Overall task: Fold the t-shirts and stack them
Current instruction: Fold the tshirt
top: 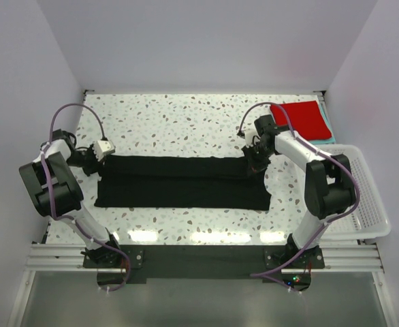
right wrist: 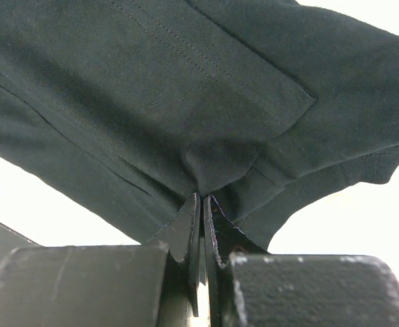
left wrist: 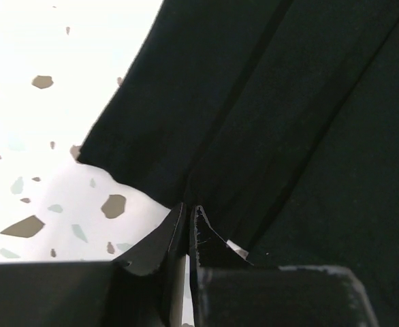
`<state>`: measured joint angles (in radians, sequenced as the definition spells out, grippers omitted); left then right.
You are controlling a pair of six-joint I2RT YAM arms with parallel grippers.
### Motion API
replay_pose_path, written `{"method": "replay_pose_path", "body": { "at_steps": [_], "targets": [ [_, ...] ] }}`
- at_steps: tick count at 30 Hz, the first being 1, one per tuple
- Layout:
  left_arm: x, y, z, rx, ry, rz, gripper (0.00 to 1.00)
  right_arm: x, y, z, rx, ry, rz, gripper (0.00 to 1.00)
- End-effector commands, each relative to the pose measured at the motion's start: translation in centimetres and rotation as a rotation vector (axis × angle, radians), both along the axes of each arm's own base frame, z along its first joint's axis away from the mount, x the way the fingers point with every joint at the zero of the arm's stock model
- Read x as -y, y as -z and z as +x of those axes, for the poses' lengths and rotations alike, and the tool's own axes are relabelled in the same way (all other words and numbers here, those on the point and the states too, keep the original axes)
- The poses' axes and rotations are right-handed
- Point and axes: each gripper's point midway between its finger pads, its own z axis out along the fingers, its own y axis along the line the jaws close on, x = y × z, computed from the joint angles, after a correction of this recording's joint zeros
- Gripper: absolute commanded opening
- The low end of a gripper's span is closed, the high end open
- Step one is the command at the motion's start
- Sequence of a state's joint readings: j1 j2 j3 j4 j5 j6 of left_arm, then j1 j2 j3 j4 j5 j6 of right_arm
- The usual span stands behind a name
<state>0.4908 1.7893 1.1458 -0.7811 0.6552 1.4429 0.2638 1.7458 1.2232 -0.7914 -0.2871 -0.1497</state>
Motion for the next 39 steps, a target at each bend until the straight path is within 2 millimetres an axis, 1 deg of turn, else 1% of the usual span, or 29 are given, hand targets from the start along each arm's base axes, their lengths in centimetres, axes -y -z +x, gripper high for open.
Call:
{"method": "replay_pose_path", "body": {
  "at_steps": [1,3,4,6,7,10,13,14,17,19,23,25,26,27,28,29,33,34,35,36,37,38,39],
  "targets": [
    [-1.3,0.5,0.0,0.026,0.029,0.066,0.10,0.4,0.1,0.2,0.001,0.001,-0.020,0.00],
    [-1.2,0.6,-0.4,0.017,0.034,0.067,0.15,0.2,0.2,0.0,-0.009,-0.006,-0.012,0.00],
    [-1.2,0.5,-0.5,0.017,0.035,0.069,0.20,0.1,0.2,0.0,-0.011,-0.008,-0.009,0.00],
    [-1.2,0.3,-0.8,0.007,0.043,0.070,0.25,0.0,0.3,-0.2,-0.021,-0.015,-0.004,0.00],
    [-1.1,0.3,-0.9,0.002,0.049,0.068,0.32,-0.1,0.2,-0.3,-0.022,-0.020,-0.002,0.00],
    [-0.9,-0.9,-1.1,-0.005,0.059,0.055,0.40,-0.3,0.1,-0.5,-0.028,-0.036,0.011,0.00],
    [-0.6,-2.1,-1.0,0.003,0.079,0.030,0.41,-0.6,0.0,-0.8,-0.037,-0.050,0.027,0.00],
    [-0.2,-2.9,-0.9,0.010,0.081,0.005,0.41,-0.7,0.0,-0.8,-0.040,-0.053,0.030,0.00],
    [0.7,-4.8,-0.2,0.047,0.074,-0.040,0.43,-0.8,0.1,-0.9,-0.043,-0.067,0.034,0.00],
    [1.2,-5.6,0.2,0.064,0.074,-0.055,0.43,-0.7,0.1,-0.9,-0.042,-0.085,0.027,0.00],
    [2.5,-6.1,0.5,0.065,0.072,-0.070,0.44,-0.4,0.2,-1.1,-0.031,-0.116,0.005,0.00],
    [3.5,-5.9,1.1,0.086,0.081,-0.066,0.44,-0.3,0.4,-1.1,-0.027,-0.127,-0.001,0.00],
    [4.5,-5.9,1.3,0.082,0.080,-0.070,0.44,-0.3,0.6,-1.1,-0.027,-0.127,-0.004,0.00],
    [5.1,-5.4,1.1,0.070,0.083,-0.072,0.46,-0.4,0.7,-1.2,-0.030,-0.136,-0.007,0.00],
    [5.4,-5.4,1.5,0.083,0.089,-0.063,0.47,-0.3,0.8,-1.2,-0.032,-0.137,-0.009,0.00],
    [6.6,-5.3,1.6,0.074,0.100,-0.072,0.47,-0.2,1.1,-1.2,-0.034,-0.139,-0.019,0.00],
    [8.9,-4.8,2.0,0.071,0.105,-0.086,0.49,0.0,1.7,-1.3,-0.042,-0.147,-0.036,0.01],
    [9.2,-4.6,2.3,0.073,0.093,-0.087,0.50,-0.1,1.8,-1.4,-0.047,-0.153,-0.037,0.03],
    [10.1,-4.5,2.5,0.073,0.109,-0.089,0.50,-0.1,1.9,-1.6,-0.056,-0.154,-0.039,0.06],
    [10.4,-4.4,2.5,0.070,0.108,-0.094,0.50,-0.1,2.1,-1.8,-0.067,-0.159,-0.038,0.07],
    [10.9,-4.1,2.7,0.065,0.102,-0.101,0.50,-0.2,1.9,-1.7,-0.064,-0.160,-0.035,0.07],
    [11.9,-4.0,2.8,0.061,0.122,-0.106,0.50,-0.3,1.8,-1.7,-0.064,-0.162,-0.032,0.10],
    [12.4,-3.9,2.8,0.055,0.130,-0.111,0.51,-0.4,1.6,-1.8,-0.068,-0.164,-0.027,0.11]
  ]
}}
